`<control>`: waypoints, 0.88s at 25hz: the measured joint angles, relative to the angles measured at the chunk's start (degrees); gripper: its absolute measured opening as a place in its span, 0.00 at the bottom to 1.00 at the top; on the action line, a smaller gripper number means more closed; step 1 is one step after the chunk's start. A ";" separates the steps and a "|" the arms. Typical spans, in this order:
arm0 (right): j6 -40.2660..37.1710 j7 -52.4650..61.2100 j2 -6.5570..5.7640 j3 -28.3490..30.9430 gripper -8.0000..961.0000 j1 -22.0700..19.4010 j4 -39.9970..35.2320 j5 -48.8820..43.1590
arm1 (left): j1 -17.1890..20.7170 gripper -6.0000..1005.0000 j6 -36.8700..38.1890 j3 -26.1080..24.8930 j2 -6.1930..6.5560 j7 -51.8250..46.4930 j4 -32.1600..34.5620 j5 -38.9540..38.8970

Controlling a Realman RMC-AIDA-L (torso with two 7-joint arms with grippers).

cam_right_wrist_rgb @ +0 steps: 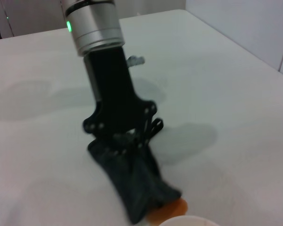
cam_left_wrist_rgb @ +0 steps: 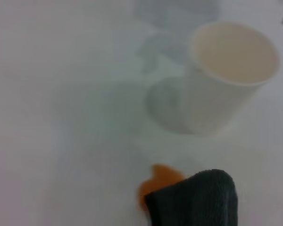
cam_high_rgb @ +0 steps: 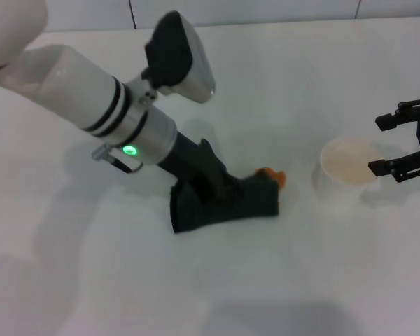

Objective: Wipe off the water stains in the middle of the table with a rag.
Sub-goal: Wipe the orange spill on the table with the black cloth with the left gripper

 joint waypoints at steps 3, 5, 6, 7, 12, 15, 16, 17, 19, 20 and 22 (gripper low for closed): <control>0.00 -0.01 0.09 0.00 0.88 0.24 0.00 0.04 | 0.25 0.08 0.60 4.21 -0.05 -0.34 0.17 -2.83; 0.01 -0.05 0.30 -0.03 0.88 0.32 0.00 0.05 | 0.44 0.08 -1.79 7.31 -0.15 -1.57 0.03 -3.67; 0.01 -0.14 0.47 -0.05 0.88 0.34 0.00 0.05 | 0.49 0.08 -3.28 8.02 -0.18 -2.50 -0.13 -3.73; 0.02 -0.27 0.58 -0.07 0.88 0.35 0.00 0.05 | 0.50 0.08 -4.82 8.47 -0.18 -3.52 -0.26 -3.79; 0.19 -0.97 1.07 -0.09 0.88 0.32 0.10 0.05 | 0.34 0.08 -10.86 8.48 -0.03 -6.69 -1.07 -4.72; 0.12 -1.13 1.27 -0.12 0.88 0.30 0.08 0.05 | 0.19 0.08 -14.22 7.03 0.19 -7.77 -1.49 -4.69; 0.09 -1.23 1.35 -0.16 0.88 0.30 0.07 0.05 | 0.10 0.08 -15.03 6.21 0.19 -7.81 -1.79 -4.58; 0.07 -1.32 1.43 -0.27 0.88 0.30 0.06 0.05 | -0.10 0.08 -15.86 5.32 0.20 -7.81 -2.24 -4.51; 0.06 -1.35 1.45 -0.31 0.88 0.32 0.05 0.05 | -0.80 0.08 -17.55 4.37 0.21 -7.79 -3.52 -4.57; 0.06 -1.37 1.46 -0.33 0.88 0.32 0.05 0.05 | -1.22 0.08 -18.18 4.26 0.15 -7.73 -4.14 -4.66; 0.08 -1.47 1.50 -0.35 0.88 0.35 0.04 0.04 | -2.18 0.08 -19.18 4.30 0.00 -7.57 -5.63 -4.79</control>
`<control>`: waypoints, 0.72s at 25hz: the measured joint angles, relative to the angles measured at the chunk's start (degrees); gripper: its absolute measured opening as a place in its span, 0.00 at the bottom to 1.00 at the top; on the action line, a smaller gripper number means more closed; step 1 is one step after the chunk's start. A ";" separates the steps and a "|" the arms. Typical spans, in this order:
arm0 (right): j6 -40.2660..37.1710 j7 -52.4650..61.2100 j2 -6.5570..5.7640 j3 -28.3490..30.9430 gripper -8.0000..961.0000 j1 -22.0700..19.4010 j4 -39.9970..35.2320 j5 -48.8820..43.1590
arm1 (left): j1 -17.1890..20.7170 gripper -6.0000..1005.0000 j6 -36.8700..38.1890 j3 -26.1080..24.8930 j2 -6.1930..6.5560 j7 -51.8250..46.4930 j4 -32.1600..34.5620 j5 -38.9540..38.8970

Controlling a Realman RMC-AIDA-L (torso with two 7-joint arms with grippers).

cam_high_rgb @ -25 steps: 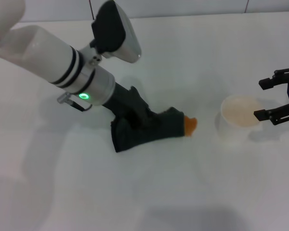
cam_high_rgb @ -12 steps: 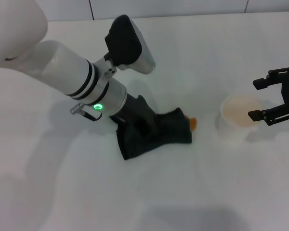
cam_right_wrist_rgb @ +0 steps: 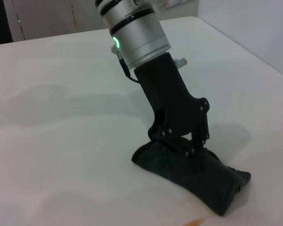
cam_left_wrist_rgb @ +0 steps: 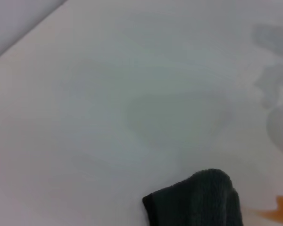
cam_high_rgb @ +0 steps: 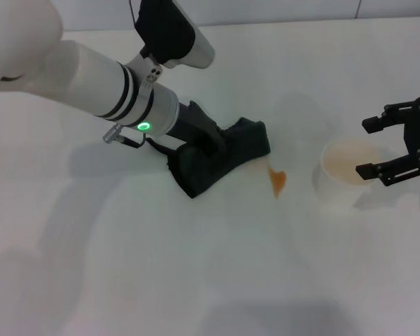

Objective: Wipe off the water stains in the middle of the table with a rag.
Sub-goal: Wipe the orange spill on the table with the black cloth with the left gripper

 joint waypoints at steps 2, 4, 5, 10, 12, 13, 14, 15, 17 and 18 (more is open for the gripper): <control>0.00 -0.17 0.08 -0.05 0.88 0.05 -0.01 0.00 | -0.69 0.08 -0.36 0.32 -0.30 0.32 -0.92 -0.01; 0.00 -0.54 0.33 -0.09 0.88 0.07 -0.02 0.00 | -1.01 0.08 -0.18 1.46 -0.60 0.80 -1.14 -0.65; 0.00 -0.71 0.46 -0.09 0.88 0.07 -0.02 -0.01 | -1.16 0.08 0.03 3.02 -0.71 1.01 -1.16 -1.64; 0.02 -0.90 0.63 -0.09 0.88 -0.02 -0.04 -0.01 | -2.15 0.08 2.29 16.61 -0.42 0.78 -0.50 -11.22; 0.02 -0.90 0.63 -0.09 0.88 -0.05 -0.04 -0.01 | -2.45 0.08 4.57 18.15 -0.35 0.67 -0.33 -12.24; 0.03 -0.90 0.63 -0.09 0.88 -0.05 -0.04 -0.01 | -2.47 0.08 5.68 18.28 -0.34 0.66 -0.19 -12.31; 0.03 -0.90 0.63 -0.09 0.88 -0.02 -0.04 -0.01 | -2.42 0.08 7.41 18.29 -0.34 0.66 0.12 -12.31; 0.02 -0.89 0.62 -0.07 0.88 0.00 -0.04 -0.01 | -2.19 0.08 8.72 18.30 -0.34 0.65 0.56 -12.31; -0.01 -0.84 0.61 -0.01 0.88 0.04 -0.04 -0.01 | -1.35 0.08 11.40 18.21 -0.29 0.62 1.77 -12.15; -0.03 -0.81 0.61 0.04 0.88 0.07 -0.04 -0.01 | -1.06 0.08 12.19 18.20 -0.27 0.57 2.17 -12.00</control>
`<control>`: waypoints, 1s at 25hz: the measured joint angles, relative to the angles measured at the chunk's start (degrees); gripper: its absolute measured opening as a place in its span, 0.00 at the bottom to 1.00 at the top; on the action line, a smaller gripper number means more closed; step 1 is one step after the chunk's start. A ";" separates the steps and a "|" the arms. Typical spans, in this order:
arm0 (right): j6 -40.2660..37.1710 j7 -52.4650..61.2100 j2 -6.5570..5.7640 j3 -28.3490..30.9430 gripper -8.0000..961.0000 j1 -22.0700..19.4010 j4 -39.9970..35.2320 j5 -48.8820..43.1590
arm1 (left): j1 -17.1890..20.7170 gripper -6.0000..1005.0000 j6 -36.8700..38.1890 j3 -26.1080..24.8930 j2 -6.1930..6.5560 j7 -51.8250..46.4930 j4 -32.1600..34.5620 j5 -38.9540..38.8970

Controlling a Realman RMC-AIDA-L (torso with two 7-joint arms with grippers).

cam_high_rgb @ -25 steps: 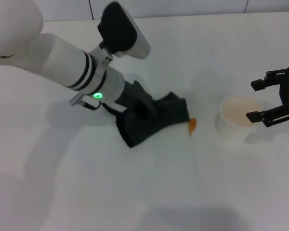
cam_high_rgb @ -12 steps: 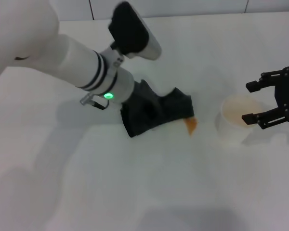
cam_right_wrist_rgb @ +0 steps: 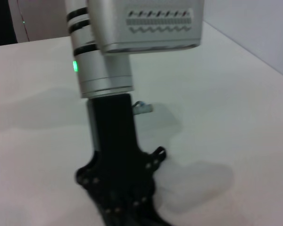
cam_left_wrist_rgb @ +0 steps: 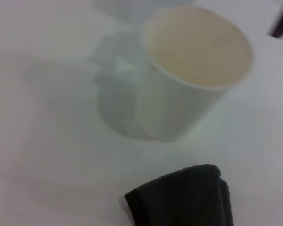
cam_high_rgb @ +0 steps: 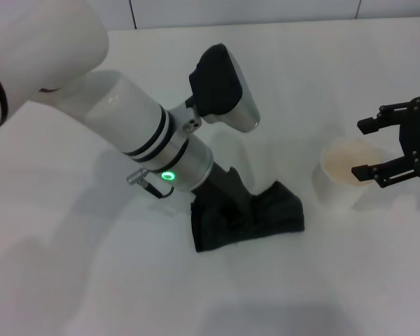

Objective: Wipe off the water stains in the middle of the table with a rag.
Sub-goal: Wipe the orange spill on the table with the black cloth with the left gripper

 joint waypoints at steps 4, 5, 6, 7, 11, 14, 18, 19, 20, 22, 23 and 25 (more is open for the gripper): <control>-0.04 0.11 -0.09 0.31 0.88 0.03 -0.13 0.00 | 0.29 0.08 0.31 -0.13 0.02 -0.44 0.37 0.68; -0.04 0.11 -0.09 0.31 0.88 0.03 -0.13 0.00 | 0.31 0.08 -0.01 -0.45 0.07 -0.67 0.27 1.00; -0.04 0.11 -0.10 0.31 0.88 0.04 -0.14 0.00 | 0.31 0.08 -0.54 -1.09 0.19 -0.96 0.09 1.64; -0.04 0.11 -0.10 0.26 0.88 0.04 -0.15 0.00 | 0.32 0.08 -1.30 -2.06 0.38 -1.29 -0.12 2.53; 0.01 0.08 -0.11 0.03 0.88 0.06 -0.17 0.01 | 0.47 0.08 -3.66 -7.79 0.55 -1.86 -0.56 7.57; -0.01 0.06 -0.12 0.01 0.88 0.06 -0.17 0.01 | 0.67 0.08 -5.83 -13.07 0.57 -2.57 -0.58 11.06; 0.00 -0.01 -0.07 -0.03 0.88 0.06 -0.17 0.01 | 0.90 0.08 -9.18 -18.93 0.59 -2.99 -0.57 14.48; 0.01 -0.02 -0.06 -0.05 0.88 0.09 -0.17 0.01 | 0.91 0.08 -9.71 -19.24 0.60 -2.99 -0.58 14.87; -0.01 -0.04 -0.06 -0.08 0.88 0.23 -0.17 0.01 | 0.91 0.08 -9.99 -19.27 0.59 -2.98 -0.66 15.09; -0.03 -0.06 -0.04 -0.11 0.88 0.61 -0.01 0.01 | 0.88 0.08 -10.71 -19.22 0.48 -2.86 -1.25 15.42; -0.03 -0.06 -0.03 -0.11 0.88 0.71 0.06 0.01 | 0.73 0.08 -10.92 -19.22 0.40 -2.68 -1.64 15.48; -0.04 -0.07 0.03 -0.13 0.88 0.81 0.21 0.01 | 0.21 0.08 -11.11 -18.75 0.19 -1.97 -2.33 15.45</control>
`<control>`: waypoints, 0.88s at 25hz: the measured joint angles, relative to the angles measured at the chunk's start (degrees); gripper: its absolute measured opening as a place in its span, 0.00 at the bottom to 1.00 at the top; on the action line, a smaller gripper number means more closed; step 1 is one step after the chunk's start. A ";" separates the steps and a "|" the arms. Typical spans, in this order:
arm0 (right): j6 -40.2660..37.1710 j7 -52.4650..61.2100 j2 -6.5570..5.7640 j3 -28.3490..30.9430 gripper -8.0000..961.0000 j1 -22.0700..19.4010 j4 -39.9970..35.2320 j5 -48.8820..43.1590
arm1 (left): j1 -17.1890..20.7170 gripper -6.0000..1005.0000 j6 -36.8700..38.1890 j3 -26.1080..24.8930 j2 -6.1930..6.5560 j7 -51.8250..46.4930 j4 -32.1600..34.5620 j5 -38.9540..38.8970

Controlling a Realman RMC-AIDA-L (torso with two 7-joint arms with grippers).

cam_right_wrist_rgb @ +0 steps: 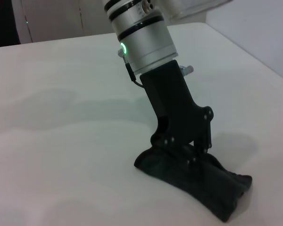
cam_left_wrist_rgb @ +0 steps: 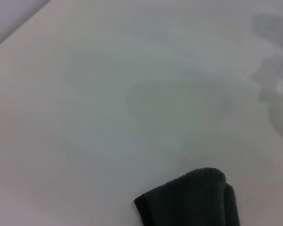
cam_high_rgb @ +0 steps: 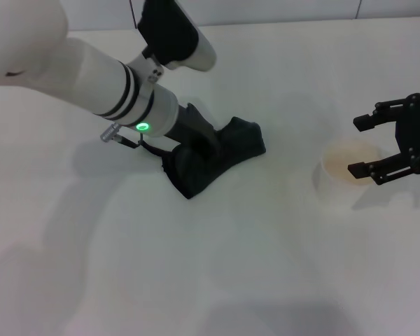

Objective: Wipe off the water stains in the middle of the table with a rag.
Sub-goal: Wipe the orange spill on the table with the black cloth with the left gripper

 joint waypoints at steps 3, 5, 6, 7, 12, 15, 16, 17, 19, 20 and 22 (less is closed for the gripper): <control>0.02 -0.01 0.03 0.00 0.88 0.01 0.18 0.00 | -0.56 0.08 0.69 4.02 -0.25 0.76 -0.22 -1.85; 0.02 -0.01 0.03 0.00 0.88 0.01 0.18 0.00 | -0.61 0.09 1.94 7.61 -0.22 0.78 0.44 -4.43; 0.03 0.00 0.04 0.00 0.88 0.01 0.15 0.00 | -0.50 0.09 3.14 9.19 -0.15 0.84 1.15 -5.67; 0.02 0.05 0.04 0.00 0.88 0.01 0.06 0.00 | -0.50 0.09 3.14 9.19 -0.15 0.84 1.15 -5.67; 0.00 0.40 -0.06 0.22 0.88 -0.20 -0.18 0.00 | 2.26 0.09 11.64 10.29 0.03 3.16 7.12 -7.09; -0.30 0.54 -0.23 0.36 0.88 -0.28 -0.24 0.00 | 4.58 0.10 17.52 10.21 0.15 5.37 11.31 -7.17; -0.48 0.57 -0.27 0.42 0.88 -0.29 -0.28 0.00 | 4.95 0.10 18.68 10.20 0.16 6.06 11.90 -7.18; -0.57 0.60 -0.28 0.45 0.88 -0.29 -0.32 0.00 | 5.08 0.10 18.78 10.19 0.15 6.35 11.95 -7.07; -0.61 0.64 -0.20 0.49 0.88 -0.23 -0.34 0.00 | 5.37 0.10 17.41 10.26 0.14 6.55 11.62 -6.69; -0.61 0.64 -0.14 0.44 0.88 -0.15 -0.35 0.00 | 5.53 0.10 15.78 10.27 0.13 6.42 11.04 -6.42; -0.61 0.65 -0.01 0.20 0.88 0.02 -0.36 0.00 | 5.66 0.10 11.83 10.20 0.14 5.67 9.26 -6.11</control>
